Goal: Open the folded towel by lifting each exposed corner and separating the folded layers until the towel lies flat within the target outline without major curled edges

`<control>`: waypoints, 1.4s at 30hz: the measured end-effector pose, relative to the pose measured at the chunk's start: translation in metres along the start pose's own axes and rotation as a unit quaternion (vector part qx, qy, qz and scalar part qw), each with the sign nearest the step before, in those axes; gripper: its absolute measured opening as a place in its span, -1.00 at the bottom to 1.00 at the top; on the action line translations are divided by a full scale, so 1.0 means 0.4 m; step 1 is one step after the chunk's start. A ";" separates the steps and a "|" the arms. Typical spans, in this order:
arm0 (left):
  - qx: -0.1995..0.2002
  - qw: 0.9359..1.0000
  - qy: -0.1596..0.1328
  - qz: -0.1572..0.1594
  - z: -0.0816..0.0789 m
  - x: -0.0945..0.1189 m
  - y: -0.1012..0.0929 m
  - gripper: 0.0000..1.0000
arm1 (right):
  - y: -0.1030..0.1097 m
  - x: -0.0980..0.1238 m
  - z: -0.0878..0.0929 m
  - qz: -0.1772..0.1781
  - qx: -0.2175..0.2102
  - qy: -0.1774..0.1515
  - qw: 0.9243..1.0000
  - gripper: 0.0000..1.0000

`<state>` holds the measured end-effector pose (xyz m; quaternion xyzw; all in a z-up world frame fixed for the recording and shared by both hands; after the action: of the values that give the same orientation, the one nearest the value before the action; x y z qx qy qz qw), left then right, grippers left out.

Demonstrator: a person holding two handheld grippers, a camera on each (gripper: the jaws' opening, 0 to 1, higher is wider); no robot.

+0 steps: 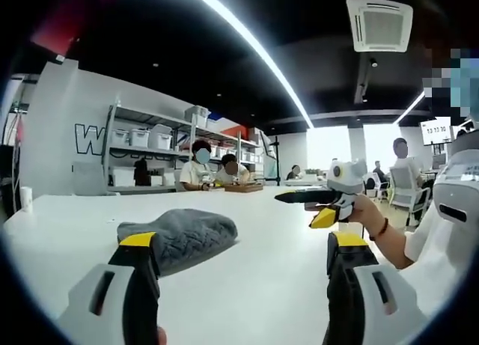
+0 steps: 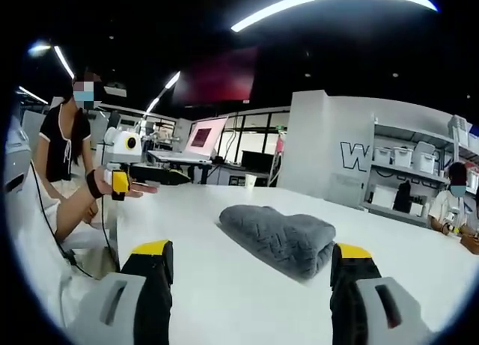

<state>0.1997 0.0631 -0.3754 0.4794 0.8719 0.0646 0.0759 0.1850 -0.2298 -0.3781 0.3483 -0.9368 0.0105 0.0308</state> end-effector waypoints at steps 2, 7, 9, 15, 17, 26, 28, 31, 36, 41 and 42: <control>0.004 1.000 0.001 -0.001 0.000 -0.003 0.002 0.82 | 0.000 -0.001 0.000 -0.001 0.000 0.000 1.000 0.73; 0.012 1.000 0.001 0.001 -0.001 -0.010 0.008 0.81 | -0.010 -0.005 -0.001 0.003 -0.002 0.003 1.000 0.72; 0.015 1.000 -0.002 0.002 -0.001 -0.011 0.009 0.80 | -0.010 -0.006 -0.002 0.003 -0.003 0.001 1.000 0.72; 0.016 1.000 0.000 0.007 0.001 -0.017 0.007 0.80 | -0.013 -0.011 0.000 0.002 -0.006 0.003 1.000 0.70; 0.019 1.000 0.000 0.007 0.000 -0.018 0.009 0.80 | -0.013 -0.012 0.000 0.003 -0.004 0.004 1.000 0.70; 0.020 1.000 -0.006 0.002 -0.006 -0.022 0.014 0.80 | -0.014 -0.014 -0.010 0.005 -0.001 0.001 1.000 0.69; 0.020 1.000 -0.005 0.004 -0.007 -0.022 0.016 0.80 | -0.014 -0.015 -0.011 0.005 -0.001 0.001 1.000 0.69; 0.019 1.000 -0.008 -0.001 -0.011 -0.023 0.019 0.79 | -0.014 -0.016 -0.013 0.005 0.001 0.001 1.000 0.69; 0.017 1.000 -0.009 0.004 -0.013 -0.030 0.018 0.79 | -0.013 -0.022 -0.020 0.008 0.006 0.002 1.000 0.68; 0.016 1.000 -0.007 0.006 -0.014 -0.036 0.018 0.80 | -0.019 -0.024 -0.023 0.009 0.007 0.002 1.000 0.67; 0.016 1.000 -0.007 0.007 -0.013 -0.038 0.018 0.80 | -0.020 -0.025 -0.023 0.010 0.007 0.002 1.000 0.67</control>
<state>0.2126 0.0541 -0.3677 0.4870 0.8690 0.0479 0.0736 0.1981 -0.2290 -0.3694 0.3387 -0.9403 0.0179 0.0300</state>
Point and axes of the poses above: the point that each gripper's makers call its tool centre point, and the gripper's own axes: x roughly backward along the fingers, y roughly to its left, z roughly out of its underside, the point moved 8 cm from there along x, roughly backward along the fingers, and after that the axes turned 11 degrees about -x, right-handed, at the moved point
